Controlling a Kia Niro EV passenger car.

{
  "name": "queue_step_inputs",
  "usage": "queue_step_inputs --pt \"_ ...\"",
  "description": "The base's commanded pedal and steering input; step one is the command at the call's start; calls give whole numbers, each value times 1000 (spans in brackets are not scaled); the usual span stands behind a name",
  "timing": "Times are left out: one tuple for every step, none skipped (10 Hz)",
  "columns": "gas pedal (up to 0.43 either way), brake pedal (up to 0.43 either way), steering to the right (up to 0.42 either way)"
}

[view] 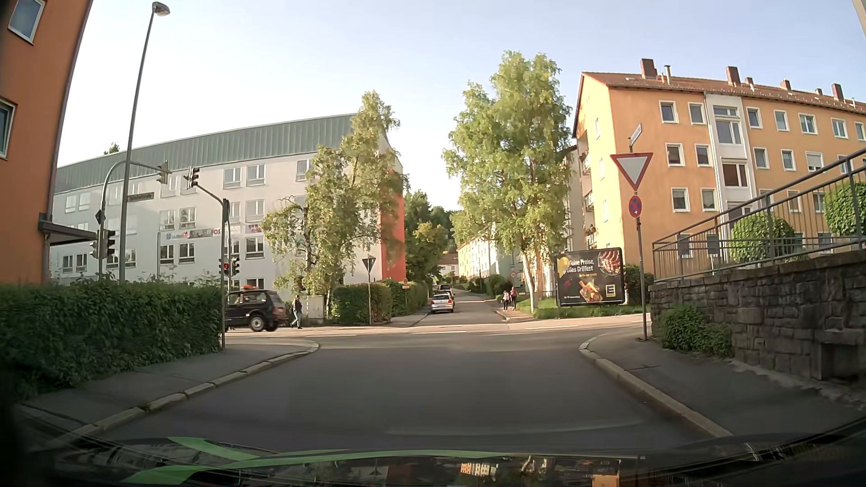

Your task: Follow the waypoints while adhering to traffic rules and regulations

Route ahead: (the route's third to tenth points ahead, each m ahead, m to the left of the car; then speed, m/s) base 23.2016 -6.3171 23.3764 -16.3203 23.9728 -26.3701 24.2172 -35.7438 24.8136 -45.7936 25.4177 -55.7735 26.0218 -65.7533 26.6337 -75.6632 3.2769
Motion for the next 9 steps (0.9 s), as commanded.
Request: queue_step_inputs --pt "59 0 -4" --pt "59 0 -3" --pt "59 0 -1" --pt "59 0 1" --pt "59 0 4" --pt "59 0 4" --pt "59 0 5" --pt "59 0 6" --pt "28 0 8"
